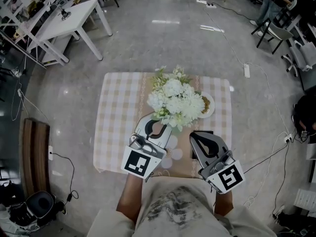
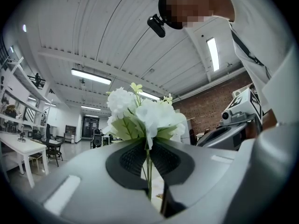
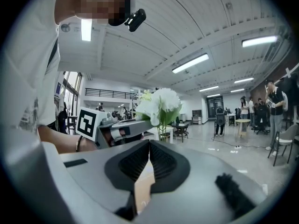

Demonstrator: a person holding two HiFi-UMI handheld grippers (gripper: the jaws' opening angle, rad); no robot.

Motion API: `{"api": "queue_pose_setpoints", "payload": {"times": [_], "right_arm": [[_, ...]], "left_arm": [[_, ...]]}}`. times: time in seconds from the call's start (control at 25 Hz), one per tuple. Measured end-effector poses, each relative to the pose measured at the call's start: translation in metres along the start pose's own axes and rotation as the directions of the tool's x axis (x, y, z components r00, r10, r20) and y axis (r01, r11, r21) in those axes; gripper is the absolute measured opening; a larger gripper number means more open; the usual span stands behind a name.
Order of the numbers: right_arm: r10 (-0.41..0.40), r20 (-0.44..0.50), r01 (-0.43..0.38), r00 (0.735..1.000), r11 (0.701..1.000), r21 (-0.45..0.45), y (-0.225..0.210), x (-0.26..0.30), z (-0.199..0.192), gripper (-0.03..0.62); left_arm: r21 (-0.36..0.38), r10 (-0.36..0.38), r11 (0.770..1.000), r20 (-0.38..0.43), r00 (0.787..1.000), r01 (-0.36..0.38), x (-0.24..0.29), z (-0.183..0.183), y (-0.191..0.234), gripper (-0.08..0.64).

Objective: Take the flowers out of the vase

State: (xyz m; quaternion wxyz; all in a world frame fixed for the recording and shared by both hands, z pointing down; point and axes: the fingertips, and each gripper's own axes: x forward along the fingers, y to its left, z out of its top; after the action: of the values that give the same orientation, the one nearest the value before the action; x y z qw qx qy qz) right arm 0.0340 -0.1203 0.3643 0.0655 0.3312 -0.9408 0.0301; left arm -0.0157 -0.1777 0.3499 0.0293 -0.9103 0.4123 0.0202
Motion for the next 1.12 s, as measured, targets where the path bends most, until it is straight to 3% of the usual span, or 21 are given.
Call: {"api": "queue_pose_setpoints", "payload": {"times": [1.12], "right_arm": [[-0.003,0.017,0.004,1.0,1.0,-0.024,0.012,0.002,0.015,0.017]], "left_arm": [[0.01,-0.004,1.0,0.107,0.994,0.003,-0.02,0.05,0.002,0.026]]}}
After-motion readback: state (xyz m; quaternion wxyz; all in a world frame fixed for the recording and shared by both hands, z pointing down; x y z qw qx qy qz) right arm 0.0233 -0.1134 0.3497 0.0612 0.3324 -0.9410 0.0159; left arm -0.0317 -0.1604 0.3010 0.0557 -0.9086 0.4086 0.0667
